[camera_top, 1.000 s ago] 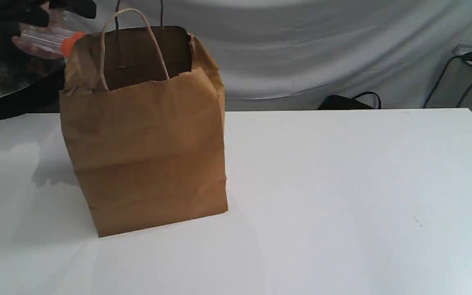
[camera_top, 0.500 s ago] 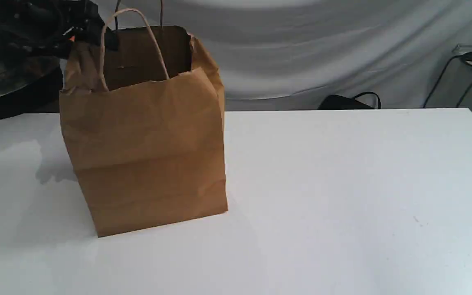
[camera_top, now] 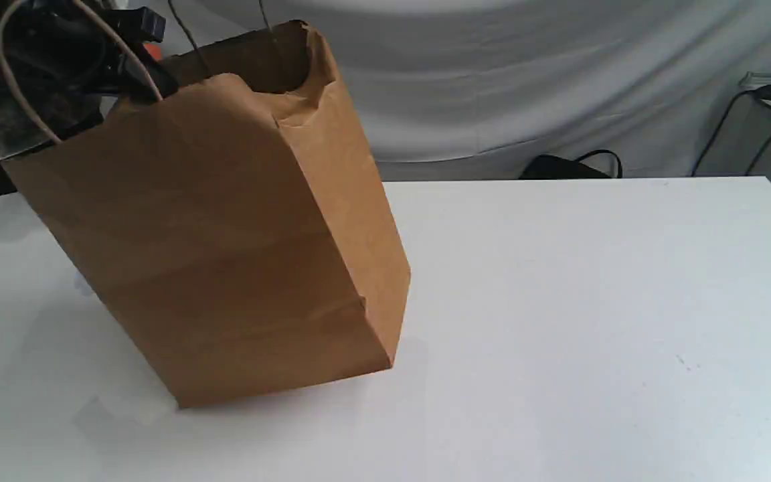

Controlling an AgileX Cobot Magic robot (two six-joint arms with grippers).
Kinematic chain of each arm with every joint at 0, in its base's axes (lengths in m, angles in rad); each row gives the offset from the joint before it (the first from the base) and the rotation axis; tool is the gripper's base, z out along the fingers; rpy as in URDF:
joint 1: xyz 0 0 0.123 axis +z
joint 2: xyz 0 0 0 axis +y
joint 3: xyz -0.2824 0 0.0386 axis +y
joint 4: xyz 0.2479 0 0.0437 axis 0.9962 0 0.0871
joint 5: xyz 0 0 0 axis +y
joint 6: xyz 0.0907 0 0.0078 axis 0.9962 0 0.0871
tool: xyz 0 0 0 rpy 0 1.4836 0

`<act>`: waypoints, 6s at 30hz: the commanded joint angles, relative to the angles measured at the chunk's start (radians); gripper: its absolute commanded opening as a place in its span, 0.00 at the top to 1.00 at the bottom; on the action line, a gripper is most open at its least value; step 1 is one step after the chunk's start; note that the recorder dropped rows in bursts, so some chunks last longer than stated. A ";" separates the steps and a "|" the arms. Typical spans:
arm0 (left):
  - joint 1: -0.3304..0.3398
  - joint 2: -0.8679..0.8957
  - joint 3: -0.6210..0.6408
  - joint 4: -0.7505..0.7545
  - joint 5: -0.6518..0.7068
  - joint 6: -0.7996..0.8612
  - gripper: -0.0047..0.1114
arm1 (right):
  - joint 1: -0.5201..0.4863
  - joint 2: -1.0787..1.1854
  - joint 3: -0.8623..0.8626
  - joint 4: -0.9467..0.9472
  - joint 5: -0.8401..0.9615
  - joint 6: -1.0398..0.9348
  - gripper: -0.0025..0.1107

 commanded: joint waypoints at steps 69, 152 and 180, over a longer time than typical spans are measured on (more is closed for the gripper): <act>-0.009 -0.006 -0.107 0.180 0.114 -0.283 0.96 | 0.363 2.091 -1.846 -1.441 -0.393 0.877 0.98; -0.026 -0.018 -0.161 0.323 0.114 -0.260 0.59 | 0.431 1.849 -1.497 -1.242 0.038 0.402 0.43; -0.020 -0.346 -0.097 0.384 0.017 -0.288 0.32 | 0.336 1.484 -1.247 -1.076 0.290 0.200 0.49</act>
